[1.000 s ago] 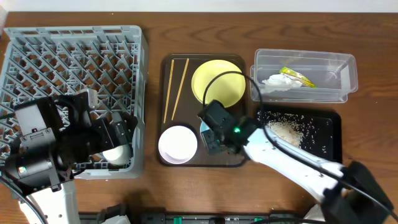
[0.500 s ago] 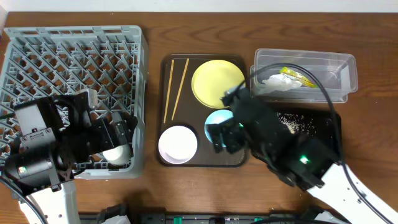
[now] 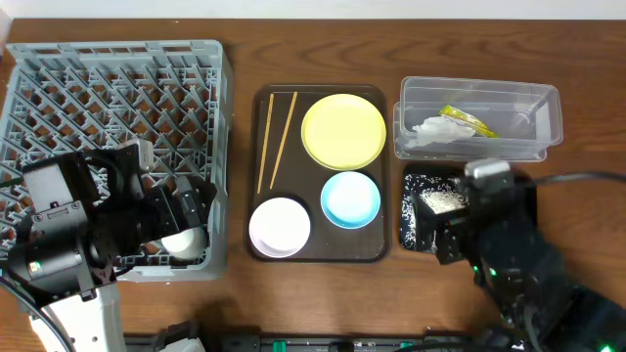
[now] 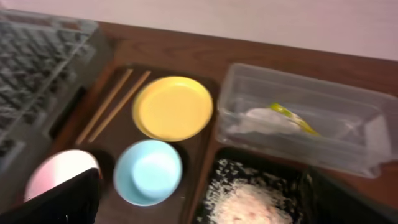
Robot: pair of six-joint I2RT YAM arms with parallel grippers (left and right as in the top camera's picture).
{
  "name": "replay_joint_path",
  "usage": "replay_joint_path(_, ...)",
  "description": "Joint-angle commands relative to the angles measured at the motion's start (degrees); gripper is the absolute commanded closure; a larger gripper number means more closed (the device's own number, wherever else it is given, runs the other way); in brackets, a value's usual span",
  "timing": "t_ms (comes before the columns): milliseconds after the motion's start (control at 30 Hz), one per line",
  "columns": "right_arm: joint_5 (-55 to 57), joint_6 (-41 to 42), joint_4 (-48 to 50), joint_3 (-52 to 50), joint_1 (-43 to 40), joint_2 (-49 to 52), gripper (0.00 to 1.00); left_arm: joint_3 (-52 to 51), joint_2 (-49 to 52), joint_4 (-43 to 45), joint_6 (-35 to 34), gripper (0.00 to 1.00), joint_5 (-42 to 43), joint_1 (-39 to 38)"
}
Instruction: Sort waste into correct bins and load items into the dishwasher
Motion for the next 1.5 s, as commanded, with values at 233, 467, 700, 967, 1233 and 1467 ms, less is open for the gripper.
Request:
replay_joint_path(233, -15.45, -1.86, 19.82, -25.86, -20.22, -14.40, 0.01, 0.63, 0.04, 0.00, 0.57, 0.02, 0.57, 0.15)
replay_joint_path(467, -32.48, -6.60, 28.63, -40.87, -36.57, -23.67, 0.01, 0.63, 0.04, 0.00, 0.57, 0.02, 0.57, 0.15)
replay_joint_path(700, -29.16, -6.60, 28.96, -50.23, -40.35, -34.64, 0.01, 0.63, 0.04, -0.02, 0.57, 0.02, 0.57, 0.15)
replay_joint_path(967, -26.43, -6.80, 32.74, -53.70, -40.30, -42.05, 0.01, 0.63, 0.04, 0.00, 0.59, 0.02, 0.57, 0.15)
replay_joint_path(1233, -26.47, -6.78, 45.22, -58.93, -40.24, -42.07, 0.01, 0.63, 0.04, -0.02, 0.57, 0.02, 0.57, 0.15)
replay_joint_path(1467, -26.45, -6.80, 45.11, -58.88, -40.24, -42.01, 0.01, 0.63, 0.04, 0.00, 0.57, 0.02, 0.57, 0.15)
